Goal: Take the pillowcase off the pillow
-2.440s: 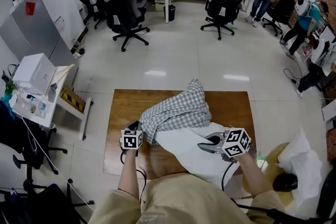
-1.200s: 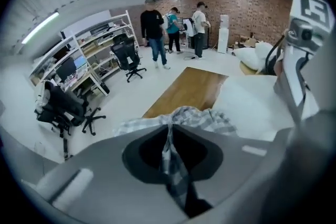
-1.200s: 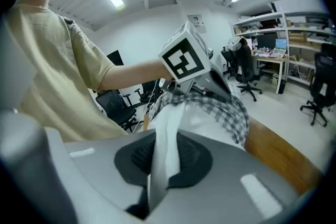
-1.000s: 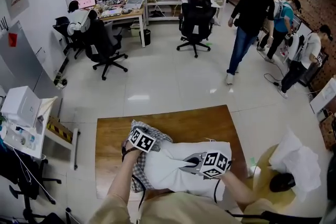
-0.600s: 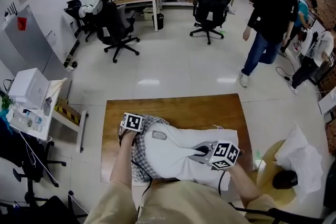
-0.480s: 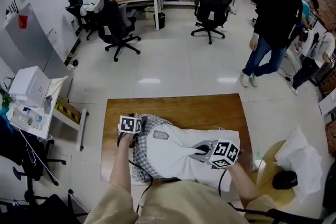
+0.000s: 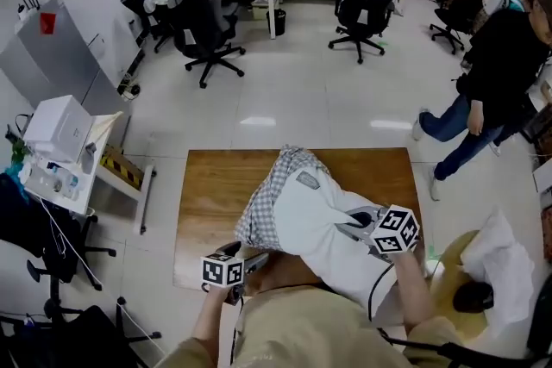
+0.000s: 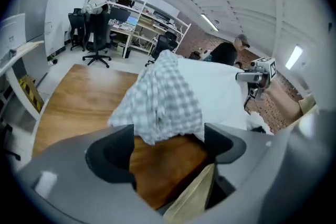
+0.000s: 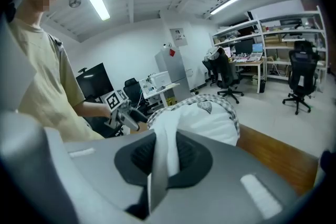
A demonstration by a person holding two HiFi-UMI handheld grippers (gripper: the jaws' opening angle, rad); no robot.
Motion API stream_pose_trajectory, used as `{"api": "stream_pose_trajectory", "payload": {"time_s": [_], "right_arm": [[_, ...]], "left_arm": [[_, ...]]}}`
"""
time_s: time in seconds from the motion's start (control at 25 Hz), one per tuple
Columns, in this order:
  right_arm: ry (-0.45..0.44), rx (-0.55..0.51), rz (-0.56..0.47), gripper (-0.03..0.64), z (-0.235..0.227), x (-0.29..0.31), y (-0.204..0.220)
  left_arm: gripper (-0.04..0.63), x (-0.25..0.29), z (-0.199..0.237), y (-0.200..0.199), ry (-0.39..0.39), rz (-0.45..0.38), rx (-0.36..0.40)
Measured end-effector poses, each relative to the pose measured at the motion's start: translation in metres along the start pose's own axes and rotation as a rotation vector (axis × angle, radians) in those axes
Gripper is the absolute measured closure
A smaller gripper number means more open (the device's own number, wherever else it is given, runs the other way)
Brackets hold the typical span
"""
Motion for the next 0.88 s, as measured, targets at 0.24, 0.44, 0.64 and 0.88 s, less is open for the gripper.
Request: {"api": "stream_pose_trajectory", "payload": {"time_s": [0.24,0.44,0.64,0.88], "right_arm": [[-0.020,0.011,-0.051,0.609,0.005,0.002,-0.011],[-0.024,-0.005,-0.054,0.609,0.009,0.007,-0.011],[-0.068,-0.020,-0.054,0.609,0.021,0.003,-0.005],[-0.167,-0.050,-0.039,0.609,0.046,-0.002,-0.010]], "left_arm": [[0.325,0.030,0.031,0.018,-0.069,-0.202,-0.199],[0.457,0.032,0.045,0.012,-0.115,-0.260,-0.200],[0.578,0.022,0.080,0.013,-0.253,-0.340,-0.261],[0.581,0.007,0.162,-0.008,-0.471,-0.382,-0.305]]}}
Point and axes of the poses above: the fingertips, and each gripper's own axes: x forward along the fingers, z to its left, y out of its underside, the point moved 6 cm from there along -x, backward along the fingers, and after that the axes turned 2 degrees about z, right-handed, at the moved point
